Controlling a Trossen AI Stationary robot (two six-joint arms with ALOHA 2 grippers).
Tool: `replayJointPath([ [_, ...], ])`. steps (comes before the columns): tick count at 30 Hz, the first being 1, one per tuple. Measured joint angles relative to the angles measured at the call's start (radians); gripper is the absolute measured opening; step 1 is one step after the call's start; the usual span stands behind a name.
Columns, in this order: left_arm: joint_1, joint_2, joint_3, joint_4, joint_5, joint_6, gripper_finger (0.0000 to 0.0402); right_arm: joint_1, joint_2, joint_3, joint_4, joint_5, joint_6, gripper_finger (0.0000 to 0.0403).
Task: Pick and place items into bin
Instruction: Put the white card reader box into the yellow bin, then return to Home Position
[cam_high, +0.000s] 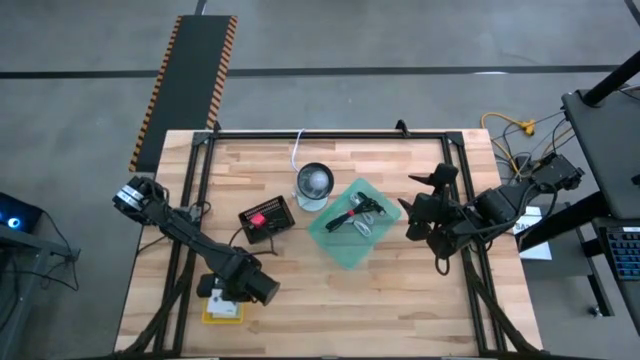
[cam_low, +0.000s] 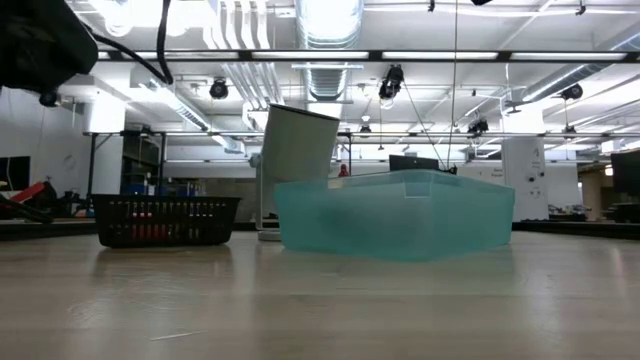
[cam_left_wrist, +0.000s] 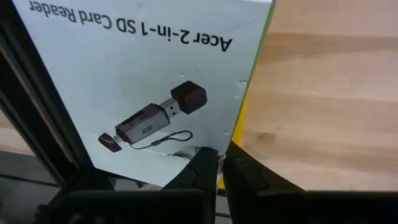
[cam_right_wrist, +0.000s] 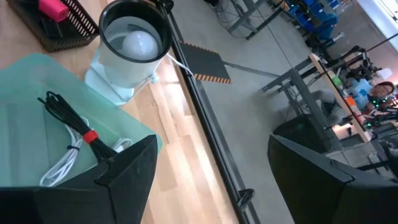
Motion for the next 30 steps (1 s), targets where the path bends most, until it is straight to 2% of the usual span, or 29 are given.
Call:
replayJointPath([
  [5,0.000,-0.005,0.000,-0.002,0.038,0.012,0.0028,0.000,0.000,0.000,-0.001,-0.014,0.000,0.0290],
  [12,0.000,-0.010,0.000,-0.013,0.039,0.057,0.0130,0.000,0.000,0.000,-0.002,-0.025,0.000,0.0286],
  [17,0.002,-0.021,0.001,-0.017,0.007,0.189,0.0184,0.000,0.000,0.000,-0.002,-0.025,0.000,0.0286],
  [19,0.002,-0.036,0.004,-0.018,-0.112,0.258,0.0186,0.000,0.000,0.000,-0.003,-0.025,0.001,0.0286],
  [22,0.003,-0.063,0.015,0.039,-0.352,0.482,0.0171,0.000,0.000,0.000,-0.002,-0.025,0.003,0.0284],
  [27,0.008,-0.095,0.017,0.311,-0.705,1.085,0.0126,0.000,0.000,0.000,-0.002,-0.023,0.007,0.0279],
  [29,0.034,-0.105,0.015,0.452,-0.877,1.324,0.0107,0.000,-0.001,0.000,-0.002,-0.023,0.024,0.0276],
  [30,0.055,-0.111,0.015,0.534,-0.931,1.457,0.0097,0.000,-0.001,0.000,-0.002,-0.023,0.032,0.0275],
])
